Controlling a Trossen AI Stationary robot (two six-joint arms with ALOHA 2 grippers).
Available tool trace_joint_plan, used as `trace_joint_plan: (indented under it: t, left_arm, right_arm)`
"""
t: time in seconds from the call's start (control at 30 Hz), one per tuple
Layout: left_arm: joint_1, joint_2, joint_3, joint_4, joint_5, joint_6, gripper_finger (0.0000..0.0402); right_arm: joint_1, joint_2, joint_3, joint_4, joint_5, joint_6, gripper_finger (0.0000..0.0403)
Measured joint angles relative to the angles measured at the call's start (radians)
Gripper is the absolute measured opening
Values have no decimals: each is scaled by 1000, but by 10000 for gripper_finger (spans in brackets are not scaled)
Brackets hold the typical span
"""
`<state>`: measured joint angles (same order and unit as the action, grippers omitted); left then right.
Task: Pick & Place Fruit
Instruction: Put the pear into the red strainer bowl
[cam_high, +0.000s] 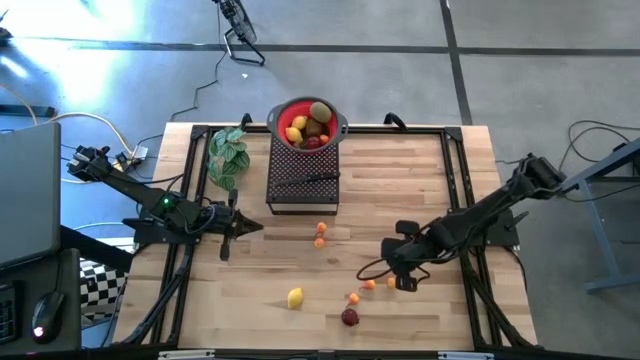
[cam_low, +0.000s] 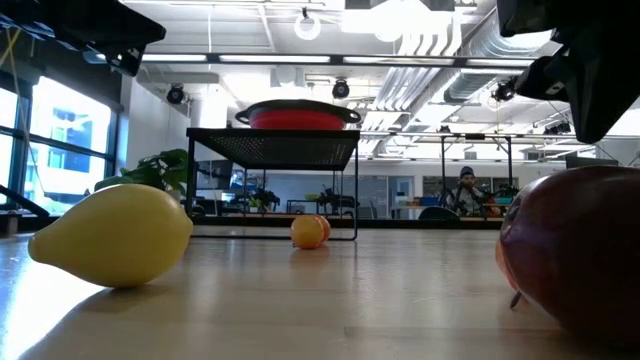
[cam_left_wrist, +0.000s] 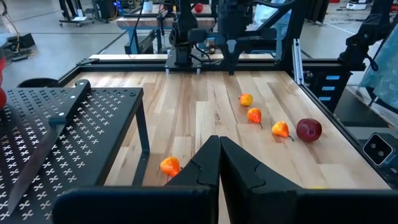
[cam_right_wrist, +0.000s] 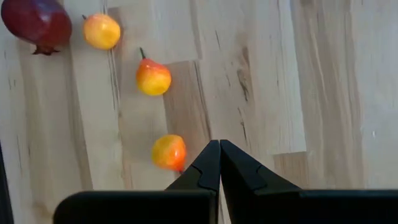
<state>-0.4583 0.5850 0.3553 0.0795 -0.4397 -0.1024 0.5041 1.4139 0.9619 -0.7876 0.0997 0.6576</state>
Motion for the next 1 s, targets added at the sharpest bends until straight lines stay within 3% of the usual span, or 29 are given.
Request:
trace_joint_plan:
  t: [0.2,0.63,1.0]
  left_arm:
    - [0,0,0,0,0,0,3]
    - [0,0,0,-4,1,0,3]
    - [0,0,0,-4,1,0,3]
  right_arm:
    - [0,2,0,14,-22,30,36]
    - [93,2,-25,30,-20,-3,230]
    - [145,3,-195,145,1,102,217]
